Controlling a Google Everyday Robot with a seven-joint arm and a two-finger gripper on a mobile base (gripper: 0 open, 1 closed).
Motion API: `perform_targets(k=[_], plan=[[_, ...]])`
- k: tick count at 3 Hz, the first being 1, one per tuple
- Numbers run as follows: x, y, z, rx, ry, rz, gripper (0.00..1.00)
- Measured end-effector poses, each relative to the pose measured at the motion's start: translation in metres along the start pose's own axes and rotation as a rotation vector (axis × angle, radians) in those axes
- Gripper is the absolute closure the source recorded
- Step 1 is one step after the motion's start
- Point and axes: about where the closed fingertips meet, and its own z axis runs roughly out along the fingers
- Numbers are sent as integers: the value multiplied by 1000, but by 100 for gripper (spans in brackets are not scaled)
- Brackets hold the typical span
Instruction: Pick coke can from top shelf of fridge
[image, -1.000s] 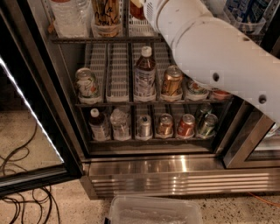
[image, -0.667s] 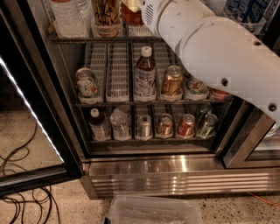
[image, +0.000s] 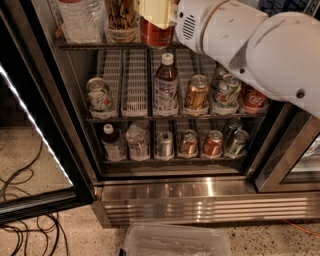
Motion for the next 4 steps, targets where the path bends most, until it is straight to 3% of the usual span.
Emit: perform_targets(k=[1, 2, 4], plan=[[15, 14, -1, -53, 61, -1, 100], [15, 15, -1, -53, 60, 0, 100], [46, 37, -25, -59, 76, 90, 100]])
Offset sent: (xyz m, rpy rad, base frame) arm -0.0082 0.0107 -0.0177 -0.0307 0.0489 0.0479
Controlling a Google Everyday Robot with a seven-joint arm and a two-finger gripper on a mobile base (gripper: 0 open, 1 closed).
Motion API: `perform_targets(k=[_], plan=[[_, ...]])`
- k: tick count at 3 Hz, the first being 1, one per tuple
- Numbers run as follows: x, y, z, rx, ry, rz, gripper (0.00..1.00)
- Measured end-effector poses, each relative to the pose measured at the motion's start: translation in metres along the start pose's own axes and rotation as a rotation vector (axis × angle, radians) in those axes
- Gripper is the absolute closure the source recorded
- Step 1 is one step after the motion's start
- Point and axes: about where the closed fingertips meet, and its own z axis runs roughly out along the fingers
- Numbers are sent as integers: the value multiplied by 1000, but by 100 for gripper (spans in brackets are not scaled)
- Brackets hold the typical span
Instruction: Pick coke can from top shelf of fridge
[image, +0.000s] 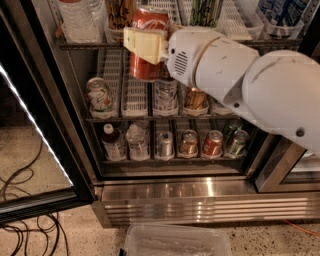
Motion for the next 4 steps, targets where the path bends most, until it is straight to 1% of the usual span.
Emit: perform_targets(k=[1, 2, 3, 4], plan=[[16, 14, -10, -8, 9, 41, 100], [34, 22, -26, 2, 61, 63, 100], [51, 28, -45, 29, 121, 73, 100], [61, 33, -62, 64, 139, 100, 100]])
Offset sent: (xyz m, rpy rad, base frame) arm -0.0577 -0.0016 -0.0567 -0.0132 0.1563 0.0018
